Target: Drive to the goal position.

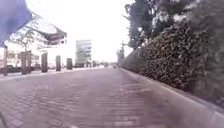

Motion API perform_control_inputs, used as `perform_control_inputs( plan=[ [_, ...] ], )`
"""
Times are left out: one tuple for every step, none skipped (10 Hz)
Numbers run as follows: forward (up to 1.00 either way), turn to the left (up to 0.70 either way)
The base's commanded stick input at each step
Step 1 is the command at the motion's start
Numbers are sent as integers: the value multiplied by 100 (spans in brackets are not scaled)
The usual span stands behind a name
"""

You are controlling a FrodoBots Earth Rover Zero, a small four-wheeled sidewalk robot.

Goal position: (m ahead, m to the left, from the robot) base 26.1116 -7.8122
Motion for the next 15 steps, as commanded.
perform_control_inputs(
  plan=[
    [70, 14],
    [70, 14],
    [70, 14],
    [70, 14],
    [70, 14],
    [70, 14],
    [70, 14],
    [70, 14],
    [70, 0],
    [70, 0],
    [70, 0],
    [70, 0],
    [70, 0],
    [70, 0],
    [70, 0]
  ],
)
